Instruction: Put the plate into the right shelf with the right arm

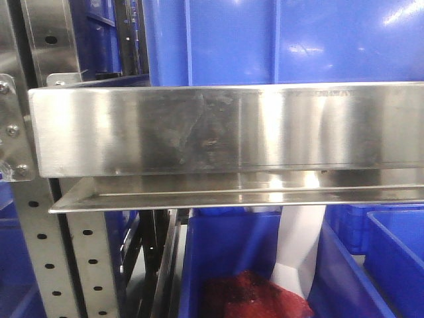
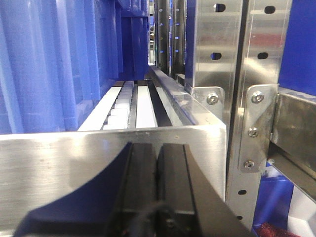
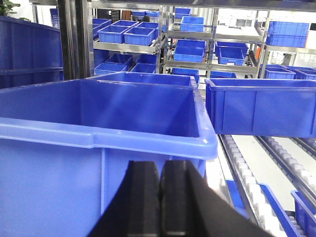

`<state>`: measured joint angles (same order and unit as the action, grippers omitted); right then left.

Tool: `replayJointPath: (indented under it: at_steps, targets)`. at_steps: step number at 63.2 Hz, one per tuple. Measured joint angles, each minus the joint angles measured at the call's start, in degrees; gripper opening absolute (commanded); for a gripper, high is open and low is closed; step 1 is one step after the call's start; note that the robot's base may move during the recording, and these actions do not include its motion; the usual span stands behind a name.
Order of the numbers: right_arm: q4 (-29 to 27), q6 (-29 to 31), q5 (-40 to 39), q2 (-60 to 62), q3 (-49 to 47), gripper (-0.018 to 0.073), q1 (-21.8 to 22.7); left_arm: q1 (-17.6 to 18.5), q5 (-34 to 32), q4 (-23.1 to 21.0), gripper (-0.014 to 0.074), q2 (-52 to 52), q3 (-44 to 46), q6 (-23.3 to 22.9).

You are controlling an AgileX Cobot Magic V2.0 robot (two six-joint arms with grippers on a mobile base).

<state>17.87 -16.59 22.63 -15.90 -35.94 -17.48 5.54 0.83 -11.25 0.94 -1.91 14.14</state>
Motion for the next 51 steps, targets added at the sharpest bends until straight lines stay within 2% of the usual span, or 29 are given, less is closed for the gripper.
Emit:
replayJointPath:
  at_steps: [25,32,45,51]
  targets:
    - [-0.8,1.2,-0.2,0.0,0.3,0.0053,0.6,0.0,0.0,0.0,-0.0047,0.0,0.0,0.0]
    - [-6.6,6.0,-0.7,0.0,2.0,0.0053,4.0,0.0,0.0,0.0,-0.0047,0.0,0.0,0.0]
    - [-21.4,17.1,-5.8,1.8,10.5,0.0053,15.2,0.0,0.0,0.0,-0.0047,0.0,0.0,0.0]
    - [-24.7,19.3,-9.8,3.7,16.4,0.0053,19.0,0.0,0.0,0.0,-0.0047,0.0,0.0,0.0]
